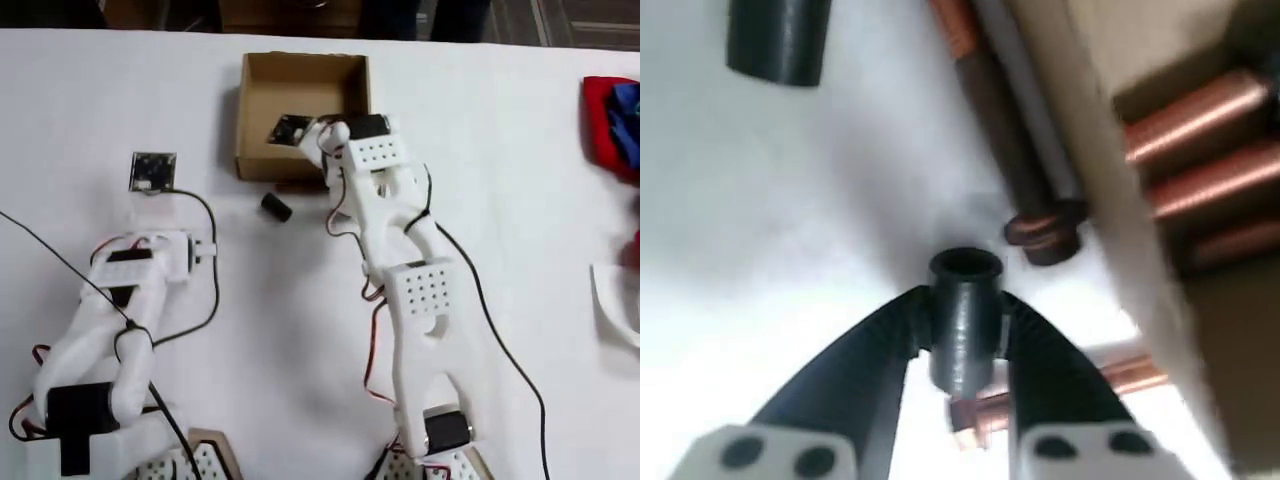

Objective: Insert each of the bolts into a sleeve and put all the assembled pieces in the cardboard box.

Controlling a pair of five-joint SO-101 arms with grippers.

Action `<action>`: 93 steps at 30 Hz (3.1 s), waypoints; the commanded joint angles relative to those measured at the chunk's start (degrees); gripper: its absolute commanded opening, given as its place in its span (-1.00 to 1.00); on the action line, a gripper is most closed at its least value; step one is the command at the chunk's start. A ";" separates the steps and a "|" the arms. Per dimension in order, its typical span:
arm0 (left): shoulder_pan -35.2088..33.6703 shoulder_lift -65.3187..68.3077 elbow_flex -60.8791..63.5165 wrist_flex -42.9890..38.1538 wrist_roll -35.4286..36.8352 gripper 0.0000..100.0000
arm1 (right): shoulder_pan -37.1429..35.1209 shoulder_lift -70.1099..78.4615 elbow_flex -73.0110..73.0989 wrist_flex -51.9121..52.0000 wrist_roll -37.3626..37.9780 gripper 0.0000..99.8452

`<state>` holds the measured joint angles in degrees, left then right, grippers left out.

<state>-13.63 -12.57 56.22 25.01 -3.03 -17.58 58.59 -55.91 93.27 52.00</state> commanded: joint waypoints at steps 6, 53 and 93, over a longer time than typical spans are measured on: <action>-0.35 -0.09 -2.15 0.53 -0.26 -0.65 | -1.36 -0.40 -11.34 8.13 -18.73 -0.96; -0.35 -0.09 -2.15 0.53 -0.26 -0.65 | -5.85 -37.76 66.81 -31.87 -28.57 -0.74; 40.26 53.01 -99.21 63.47 31.38 -0.64 | 33.54 -93.76 109.80 -41.01 -37.80 -0.95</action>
<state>24.00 33.58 -31.08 85.93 21.58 15.12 -32.75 53.27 55.38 13.32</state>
